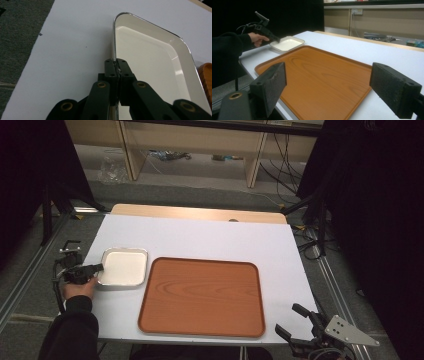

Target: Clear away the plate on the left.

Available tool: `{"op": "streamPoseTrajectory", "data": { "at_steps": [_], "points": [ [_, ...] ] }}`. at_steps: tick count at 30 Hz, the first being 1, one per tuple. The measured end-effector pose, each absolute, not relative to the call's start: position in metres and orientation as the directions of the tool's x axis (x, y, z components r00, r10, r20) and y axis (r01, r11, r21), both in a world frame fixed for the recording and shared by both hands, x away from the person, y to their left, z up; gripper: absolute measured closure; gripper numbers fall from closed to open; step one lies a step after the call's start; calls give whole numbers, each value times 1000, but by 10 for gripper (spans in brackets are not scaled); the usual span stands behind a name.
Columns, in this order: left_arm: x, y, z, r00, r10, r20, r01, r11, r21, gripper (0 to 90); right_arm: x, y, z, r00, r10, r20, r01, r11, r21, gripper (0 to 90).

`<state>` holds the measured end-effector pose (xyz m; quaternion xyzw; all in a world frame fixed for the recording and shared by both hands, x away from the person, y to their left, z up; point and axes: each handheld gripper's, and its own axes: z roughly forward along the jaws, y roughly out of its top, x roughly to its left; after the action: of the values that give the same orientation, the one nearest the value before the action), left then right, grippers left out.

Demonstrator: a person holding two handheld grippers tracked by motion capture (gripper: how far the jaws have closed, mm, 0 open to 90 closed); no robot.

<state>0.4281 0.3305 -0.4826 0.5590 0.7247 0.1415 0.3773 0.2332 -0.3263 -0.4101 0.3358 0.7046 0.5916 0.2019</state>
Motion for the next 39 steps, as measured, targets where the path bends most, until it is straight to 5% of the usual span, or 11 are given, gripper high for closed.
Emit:
{"op": "streamPoseTrajectory", "data": {
  "at_steps": [22, 39],
  "points": [
    [426, 329, -474, -69, 892, -447, 685, 368, 629, 879, 232, -328, -409, -688, 719, 99, 249, 106, 963, 151],
    [425, 302, -459, 49, 880, -472, 701, 306, 644, 880, 232, -329, -409, -688, 720, 90, 239, 108, 965, 151]
  ]
}}
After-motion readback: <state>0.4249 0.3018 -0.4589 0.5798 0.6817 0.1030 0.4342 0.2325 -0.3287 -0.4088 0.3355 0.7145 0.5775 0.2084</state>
